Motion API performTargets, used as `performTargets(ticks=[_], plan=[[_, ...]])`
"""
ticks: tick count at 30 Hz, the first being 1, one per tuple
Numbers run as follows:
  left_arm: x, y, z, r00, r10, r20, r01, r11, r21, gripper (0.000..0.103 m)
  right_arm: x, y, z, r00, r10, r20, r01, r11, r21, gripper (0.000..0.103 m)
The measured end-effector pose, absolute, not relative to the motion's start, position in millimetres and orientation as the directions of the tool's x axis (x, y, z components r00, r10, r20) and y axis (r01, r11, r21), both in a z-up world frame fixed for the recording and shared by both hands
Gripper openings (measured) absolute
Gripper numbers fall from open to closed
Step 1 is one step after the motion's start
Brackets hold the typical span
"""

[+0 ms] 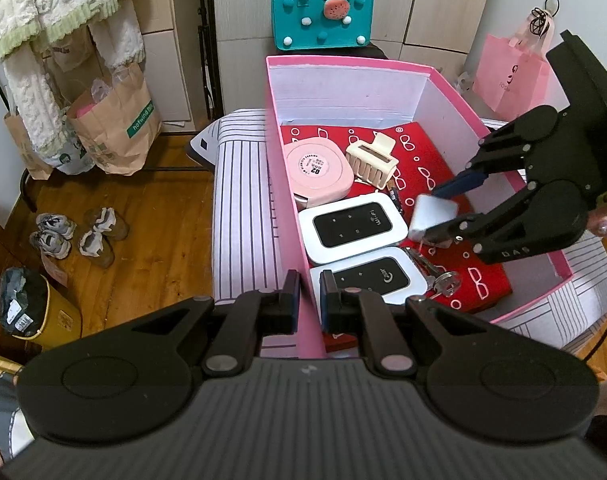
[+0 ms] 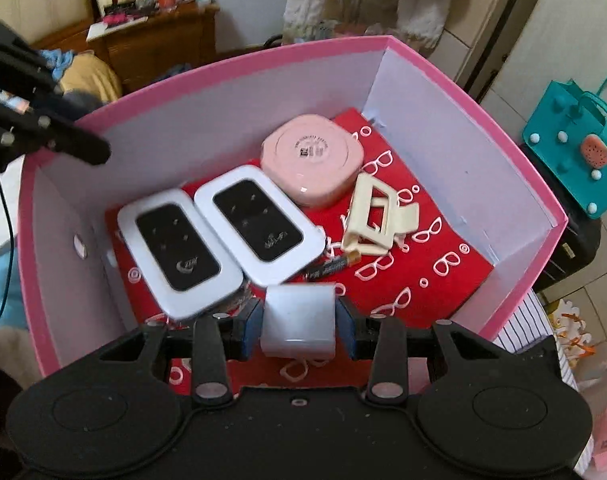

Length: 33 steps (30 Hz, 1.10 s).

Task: Organize rigid objects
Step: 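Carry the white charger cube into the pink box and release it, then withdraw the open right tool back over the table toward the battery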

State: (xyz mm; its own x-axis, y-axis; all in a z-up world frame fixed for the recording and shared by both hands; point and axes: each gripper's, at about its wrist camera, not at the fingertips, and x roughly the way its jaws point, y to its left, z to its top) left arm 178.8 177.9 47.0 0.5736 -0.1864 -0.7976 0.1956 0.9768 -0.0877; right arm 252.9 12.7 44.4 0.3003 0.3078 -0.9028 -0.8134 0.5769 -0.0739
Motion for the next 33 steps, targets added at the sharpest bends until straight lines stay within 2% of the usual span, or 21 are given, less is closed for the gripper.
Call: performTargets(ticks=[4,9,12,15,22,30,33], plan=[[179,179,47,0.573,-0.19,-0.798,0.199,0.976,-0.089,0.009,253,-1,66,0.33,0.391,-0.859,-0.782,0.623,-0.017,0.05],[179,180,47,0.573,-0.195,-0.796,0.199,0.975,-0.096,0.009,245,-49,108,0.446,0.5,-0.742,-0.715,0.698,0.04,0.05],[179,181,47,0.573,-0.202,-0.794,0.193,0.975,-0.109,0.009,236,-79,120,0.523,0.492,-0.696,-0.668,0.744,0.023,0.051],[178,184,46,0.574,-0.208,-0.792,0.187,0.975,-0.12,0.009,231,-104,120,0.581,0.427,-0.693,-0.6,0.8,-0.01,0.053],[179,184,46,0.571,-0.199,-0.797,0.188,0.976,-0.11,0.009,217,-157,101,0.585,0.356,-0.729,-0.492,0.87,0.03,0.053],[180,182,47,0.567,-0.195,-0.801,0.187,0.977,-0.105,0.009,201,-195,52,0.545,0.339,-0.767,-0.385,0.914,0.129,0.053],[180,182,47,0.565,-0.202,-0.8,0.188,0.976,-0.113,0.009,197,-207,28,0.535,0.374,-0.758,-0.329,0.918,0.221,0.05]])
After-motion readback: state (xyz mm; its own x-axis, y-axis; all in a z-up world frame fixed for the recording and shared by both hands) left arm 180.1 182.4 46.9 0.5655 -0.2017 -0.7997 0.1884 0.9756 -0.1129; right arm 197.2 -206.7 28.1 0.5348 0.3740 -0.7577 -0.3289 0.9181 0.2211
